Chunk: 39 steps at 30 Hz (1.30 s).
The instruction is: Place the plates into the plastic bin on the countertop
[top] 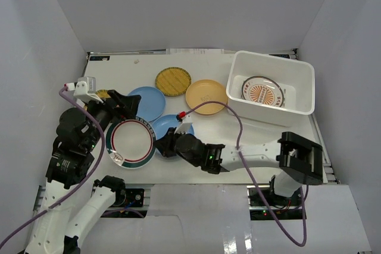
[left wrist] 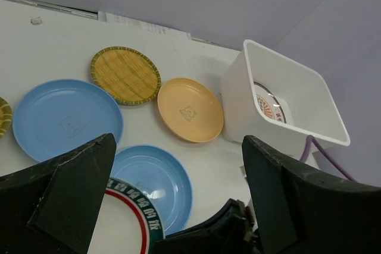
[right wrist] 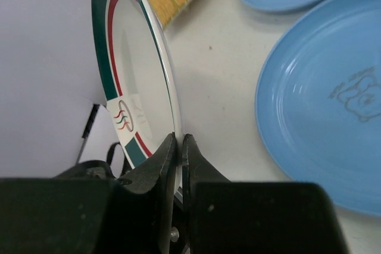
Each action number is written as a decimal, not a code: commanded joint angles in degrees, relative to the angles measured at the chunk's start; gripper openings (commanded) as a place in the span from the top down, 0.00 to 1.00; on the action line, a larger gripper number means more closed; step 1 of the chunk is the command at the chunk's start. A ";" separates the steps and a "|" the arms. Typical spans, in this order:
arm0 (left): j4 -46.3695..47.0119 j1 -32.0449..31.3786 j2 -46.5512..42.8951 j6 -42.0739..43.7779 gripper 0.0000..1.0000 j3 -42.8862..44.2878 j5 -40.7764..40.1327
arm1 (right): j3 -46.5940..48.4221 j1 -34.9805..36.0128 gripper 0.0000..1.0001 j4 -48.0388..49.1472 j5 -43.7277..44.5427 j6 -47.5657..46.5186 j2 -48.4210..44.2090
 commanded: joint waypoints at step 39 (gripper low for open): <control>0.96 -0.13 -3.74 -7.37 0.02 -23.22 -4.64 | -6.31 -86.74 0.54 -30.43 -28.08 -16.03 -27.86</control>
